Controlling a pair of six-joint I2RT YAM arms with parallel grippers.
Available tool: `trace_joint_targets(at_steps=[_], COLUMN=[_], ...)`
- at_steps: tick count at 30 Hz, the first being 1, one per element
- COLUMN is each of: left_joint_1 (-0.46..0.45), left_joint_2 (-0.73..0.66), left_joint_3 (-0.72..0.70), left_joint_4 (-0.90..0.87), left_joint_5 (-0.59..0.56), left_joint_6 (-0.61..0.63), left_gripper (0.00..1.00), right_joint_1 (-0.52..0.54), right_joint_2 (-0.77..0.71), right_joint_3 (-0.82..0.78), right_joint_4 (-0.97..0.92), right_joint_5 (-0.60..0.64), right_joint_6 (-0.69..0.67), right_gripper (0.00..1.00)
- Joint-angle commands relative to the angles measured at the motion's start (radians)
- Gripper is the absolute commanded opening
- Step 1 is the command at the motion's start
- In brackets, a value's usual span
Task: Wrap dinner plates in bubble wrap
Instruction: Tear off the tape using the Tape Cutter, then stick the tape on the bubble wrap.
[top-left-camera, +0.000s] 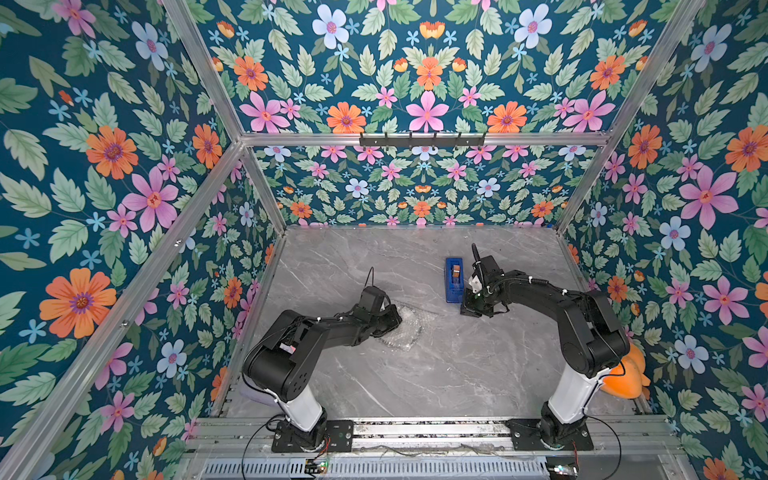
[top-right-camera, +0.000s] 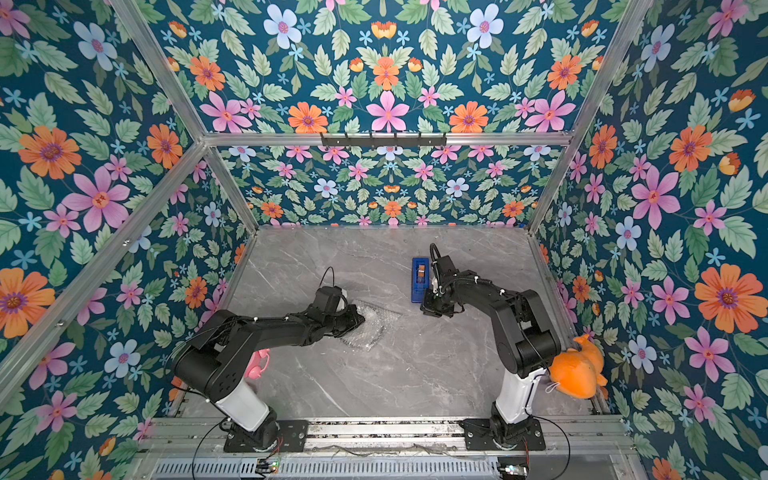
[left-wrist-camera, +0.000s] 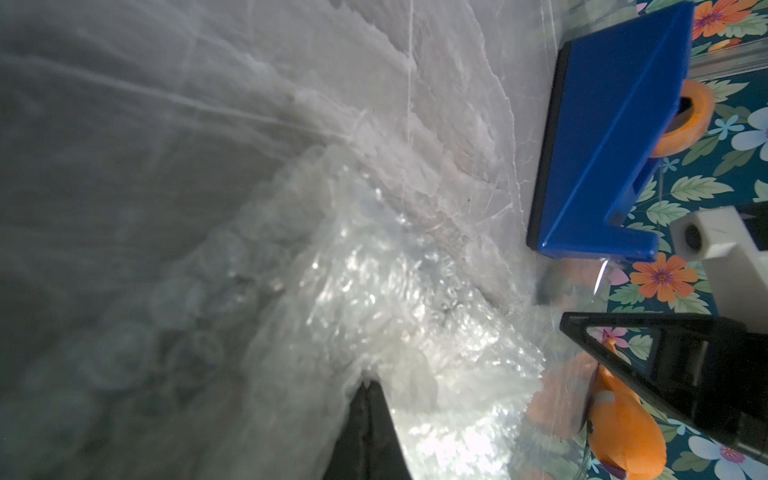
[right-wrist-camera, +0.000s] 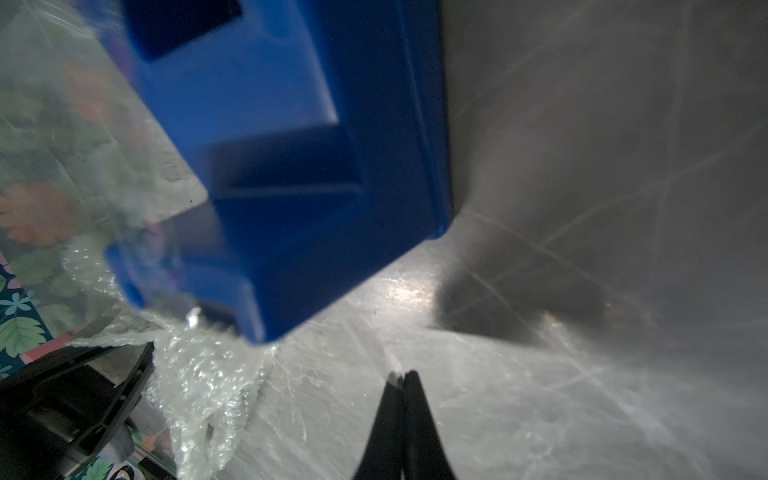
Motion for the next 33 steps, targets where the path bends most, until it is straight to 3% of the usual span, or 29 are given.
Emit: trace_joint_targets(at_steps=[1,8,13,17,26,33], left_joint_1=[-0.001,0.0,0.0,0.0,0.0,0.003], left_joint_2=[0.013,0.002,0.002,0.012,0.025,0.026], left_joint_3=[-0.007,0.001,-0.004,-0.017,-0.031,-0.032], left_joint_4=[-0.132,-0.13,-0.114,-0.085,-0.051,-0.037], left_joint_5=[-0.026,-0.02,-0.003,0.014,0.032,0.042], left_joint_6=[0.003,0.0,-0.011,-0.032,-0.055,-0.066], left_gripper=[0.0,0.0,0.0,0.0,0.0,0.0], right_joint_1=[0.002,0.072,0.159,0.229,0.28,0.285], right_joint_2=[-0.04,-0.255,-0.286,-0.197,0.119,0.233], right_joint_3=[-0.009,-0.103,-0.09,0.017,0.286,0.336], right_joint_4=[-0.022,0.01,0.09,0.141,0.141,0.13], right_joint_5=[0.01,-0.105,-0.228,-0.303,-0.387,-0.359], right_joint_6=[-0.01,0.022,0.058,0.048,0.03,0.011], right_gripper=[0.0,0.0,0.0,0.0,0.0,0.0])
